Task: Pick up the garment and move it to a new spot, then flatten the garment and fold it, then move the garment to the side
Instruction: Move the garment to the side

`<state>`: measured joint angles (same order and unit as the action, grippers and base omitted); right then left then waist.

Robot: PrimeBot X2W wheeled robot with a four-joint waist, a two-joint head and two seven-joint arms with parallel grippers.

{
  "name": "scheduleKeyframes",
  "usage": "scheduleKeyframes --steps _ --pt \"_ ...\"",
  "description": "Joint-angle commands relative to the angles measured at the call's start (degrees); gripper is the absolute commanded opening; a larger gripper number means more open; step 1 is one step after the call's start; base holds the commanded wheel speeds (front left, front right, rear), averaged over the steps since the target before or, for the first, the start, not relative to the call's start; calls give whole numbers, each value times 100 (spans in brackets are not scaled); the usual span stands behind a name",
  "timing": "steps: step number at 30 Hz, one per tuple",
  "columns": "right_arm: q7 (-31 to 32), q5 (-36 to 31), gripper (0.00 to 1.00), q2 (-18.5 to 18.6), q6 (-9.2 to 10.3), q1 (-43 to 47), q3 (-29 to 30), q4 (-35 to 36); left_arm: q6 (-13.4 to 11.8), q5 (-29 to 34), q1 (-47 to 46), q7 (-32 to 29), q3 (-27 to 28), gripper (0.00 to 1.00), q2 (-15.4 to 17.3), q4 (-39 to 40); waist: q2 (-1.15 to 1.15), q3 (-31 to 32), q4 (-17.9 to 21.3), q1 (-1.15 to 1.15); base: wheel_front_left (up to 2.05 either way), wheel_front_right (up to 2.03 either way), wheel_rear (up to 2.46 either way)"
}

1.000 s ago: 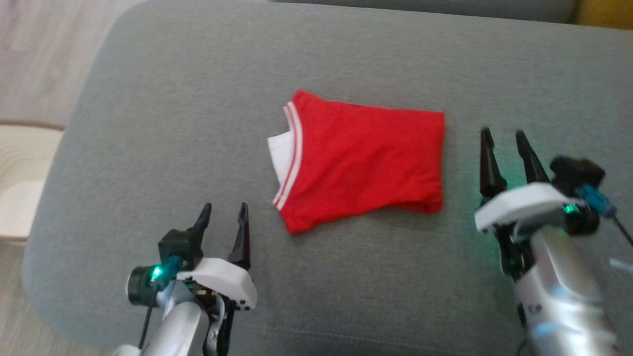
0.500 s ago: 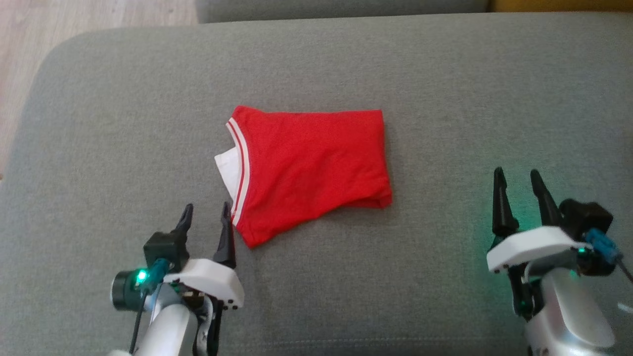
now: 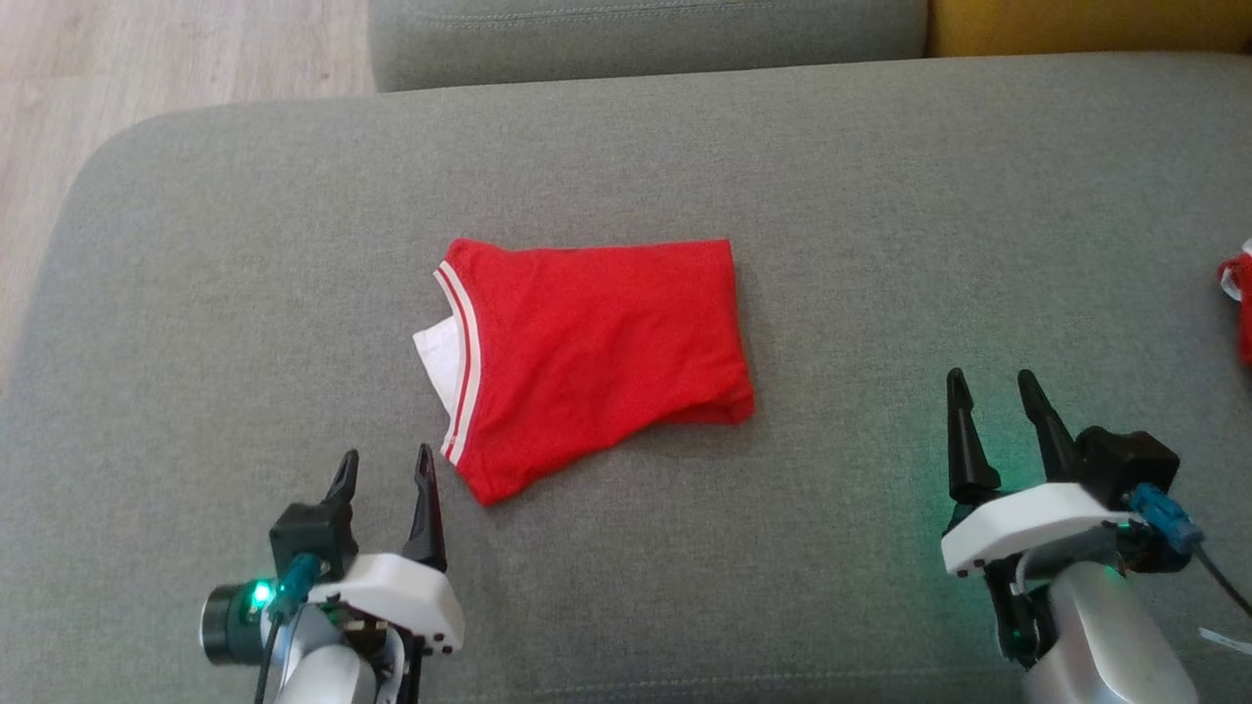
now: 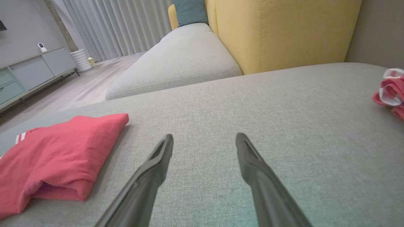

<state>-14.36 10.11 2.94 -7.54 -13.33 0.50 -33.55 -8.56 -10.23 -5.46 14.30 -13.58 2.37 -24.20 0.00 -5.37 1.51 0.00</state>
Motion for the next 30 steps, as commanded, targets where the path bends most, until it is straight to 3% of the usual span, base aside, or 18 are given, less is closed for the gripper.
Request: scheduleKeyframes --steps 1,9,17,22,28,29,30 --pt "-63 34 100 -6 5 -96 -183 157 -16 51 -83 70 251 100 51 199 0 20 4 0 0 0 0" --pt "-63 110 100 -6 5 -171 -320 108 7 13 -161 70 141 100 51 238 0 -156 -161 0 0 0 0" --pt "-63 434 100 -6 5 -771 -1006 -289 83 -40 -311 70 -185 100 51 243 0 -462 -717 0 0 0 0" --pt "-53 542 100 -6 5 -1291 -1303 -783 68 -92 -348 70 -349 100 51 211 0 -591 -1100 0 0 0 0" --pt "95 592 100 -6 5 -1811 -1249 -1786 61 -139 -380 70 -490 100 51 196 0 -669 -1452 0 0 0 0" --pt "128 592 86 -6 5 -1847 -1266 -1926 52 -150 -378 70 -498 100 51 201 0 -672 -1468 0 0 0 0" --pt "129 625 55 -6 5 -1877 -1298 -2029 45 -157 -376 70 -508 100 51 209 0 -676 -1479 0 0 0 0"
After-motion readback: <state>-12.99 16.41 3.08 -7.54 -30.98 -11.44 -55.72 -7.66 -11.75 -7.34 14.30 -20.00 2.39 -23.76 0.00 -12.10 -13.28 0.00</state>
